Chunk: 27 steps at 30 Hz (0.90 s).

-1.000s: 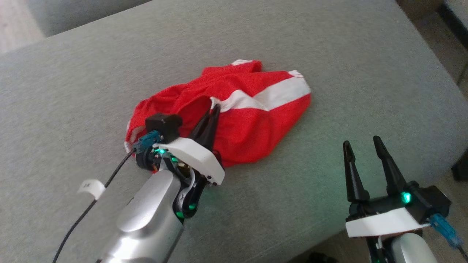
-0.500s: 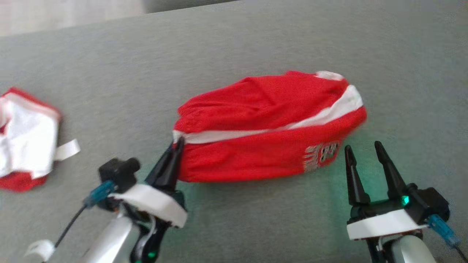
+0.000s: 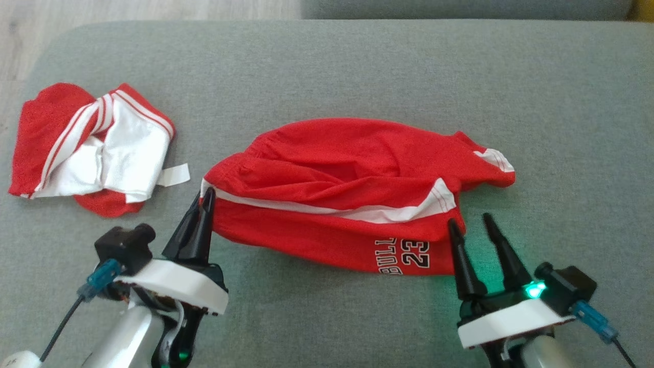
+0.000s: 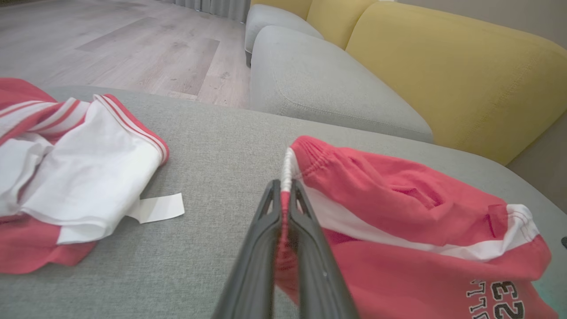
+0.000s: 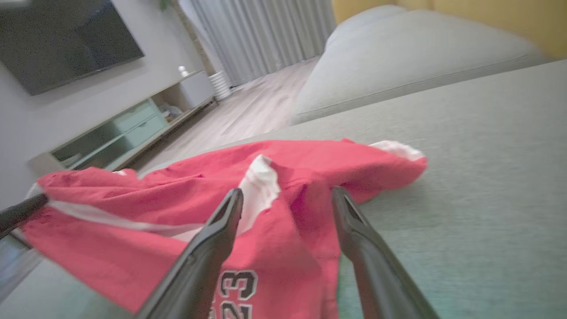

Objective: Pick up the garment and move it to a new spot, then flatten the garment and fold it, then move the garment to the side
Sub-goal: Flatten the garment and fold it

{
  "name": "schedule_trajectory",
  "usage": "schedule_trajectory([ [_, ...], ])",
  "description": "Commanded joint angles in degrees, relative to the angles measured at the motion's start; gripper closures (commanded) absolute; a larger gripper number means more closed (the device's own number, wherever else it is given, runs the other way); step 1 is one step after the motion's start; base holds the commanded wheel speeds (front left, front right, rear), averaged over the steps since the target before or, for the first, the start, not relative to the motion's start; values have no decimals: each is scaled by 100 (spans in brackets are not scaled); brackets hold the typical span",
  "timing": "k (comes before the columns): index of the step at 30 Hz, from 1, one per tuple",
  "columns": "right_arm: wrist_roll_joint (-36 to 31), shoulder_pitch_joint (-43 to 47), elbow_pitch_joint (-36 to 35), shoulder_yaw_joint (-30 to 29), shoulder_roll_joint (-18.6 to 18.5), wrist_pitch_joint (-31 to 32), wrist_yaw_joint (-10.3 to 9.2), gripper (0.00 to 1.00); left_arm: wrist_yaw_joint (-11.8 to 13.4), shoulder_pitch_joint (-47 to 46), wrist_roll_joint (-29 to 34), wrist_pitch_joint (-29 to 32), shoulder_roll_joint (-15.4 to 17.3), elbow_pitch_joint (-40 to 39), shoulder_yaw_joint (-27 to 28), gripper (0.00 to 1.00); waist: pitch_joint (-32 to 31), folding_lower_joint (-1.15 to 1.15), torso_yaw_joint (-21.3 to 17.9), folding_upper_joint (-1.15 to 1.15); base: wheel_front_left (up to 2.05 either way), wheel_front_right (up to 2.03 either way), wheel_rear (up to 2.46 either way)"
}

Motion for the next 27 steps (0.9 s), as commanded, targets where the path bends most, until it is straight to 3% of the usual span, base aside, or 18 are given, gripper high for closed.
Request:
schedule_trajectory([
  [1,192,-214,-108,335,-222,0,-4,0,4,-162,24,-75,121,-151,231,100,-48,0,50,0,0,0,0],
  [3,278,-252,-79,452,-324,0,-4,0,5,-161,27,-79,113,-146,219,100,-58,0,61,0,0,0,0],
  [11,589,-930,500,1467,-1311,55,-4,0,-10,-192,68,-86,75,-139,108,100,-68,0,125,0,0,0,0],
  [23,2042,-2100,234,2747,-2560,1514,-4,0,-30,-301,127,-31,37,-209,-54,100,81,0,205,0,0,0,0],
  [27,2426,-2281,59,2965,-2863,1701,-4,0,-52,-347,115,-29,-1,-199,-94,100,116,0,271,0,0,0,0],
])
